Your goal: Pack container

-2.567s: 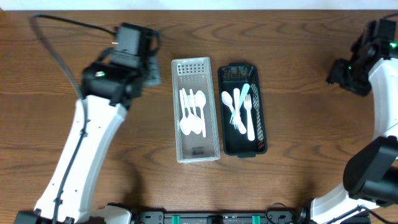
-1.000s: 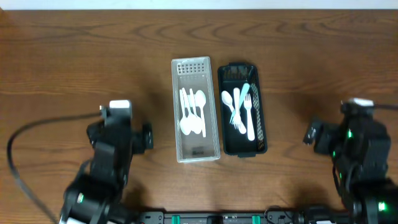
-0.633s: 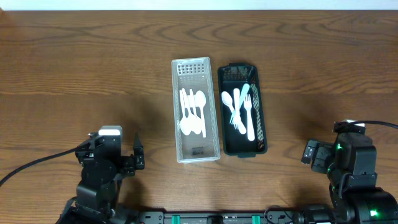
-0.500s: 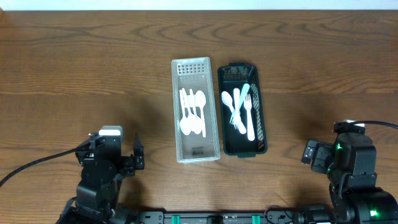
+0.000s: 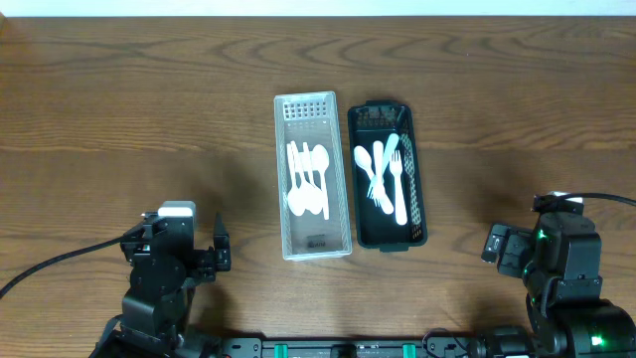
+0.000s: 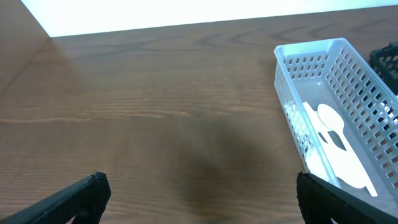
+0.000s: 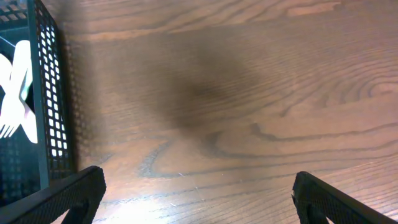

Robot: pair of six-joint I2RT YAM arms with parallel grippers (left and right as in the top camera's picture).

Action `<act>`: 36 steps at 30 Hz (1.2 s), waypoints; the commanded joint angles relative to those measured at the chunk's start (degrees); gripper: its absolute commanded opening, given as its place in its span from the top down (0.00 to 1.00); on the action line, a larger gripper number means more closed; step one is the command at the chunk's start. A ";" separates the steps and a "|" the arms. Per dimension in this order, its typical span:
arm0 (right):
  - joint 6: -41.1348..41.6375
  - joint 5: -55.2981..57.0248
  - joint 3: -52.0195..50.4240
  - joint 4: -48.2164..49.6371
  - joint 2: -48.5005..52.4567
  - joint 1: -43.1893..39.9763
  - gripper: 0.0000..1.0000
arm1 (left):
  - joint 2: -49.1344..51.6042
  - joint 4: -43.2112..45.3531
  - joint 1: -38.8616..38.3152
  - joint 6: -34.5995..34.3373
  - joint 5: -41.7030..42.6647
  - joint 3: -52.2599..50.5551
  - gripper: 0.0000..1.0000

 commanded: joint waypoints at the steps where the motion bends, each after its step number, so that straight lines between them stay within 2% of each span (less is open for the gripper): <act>1: 0.66 1.03 -0.20 -0.07 -0.20 0.07 0.01 | -0.35 -0.15 -0.22 0.79 -0.52 -0.28 0.02; 7: 0.66 1.01 -0.20 -0.07 -4.35 0.07 0.01 | -0.35 -0.15 -0.22 0.79 -0.52 -0.28 0.02; 14: 0.66 -2.16 -0.52 -2.80 -20.61 0.96 0.01 | -0.35 -0.15 -0.22 0.79 -0.52 -0.28 0.02; 18: 0.63 -5.25 -5.60 -0.59 -29.05 0.68 0.01 | -0.35 -0.15 -0.22 0.79 -0.52 -0.28 0.02; 22: -0.04 -7.50 -16.83 12.24 -34.14 0.70 0.01 | -0.35 -0.15 -0.22 0.79 -0.52 -0.28 0.02; 31: -6.67 -9.09 -40.68 52.30 -35.08 1.29 0.01 | -0.35 -0.15 -0.22 0.79 -0.52 -0.28 0.02; 33: -9.29 -9.14 -44.24 57.02 -35.08 1.29 0.01 | -0.35 -0.15 -0.22 0.79 -0.52 -0.28 0.02; 36: -14.80 -12.02 -46.21 56.98 -35.06 1.33 0.01 | -0.35 -0.15 -0.22 0.79 -0.52 -0.28 0.02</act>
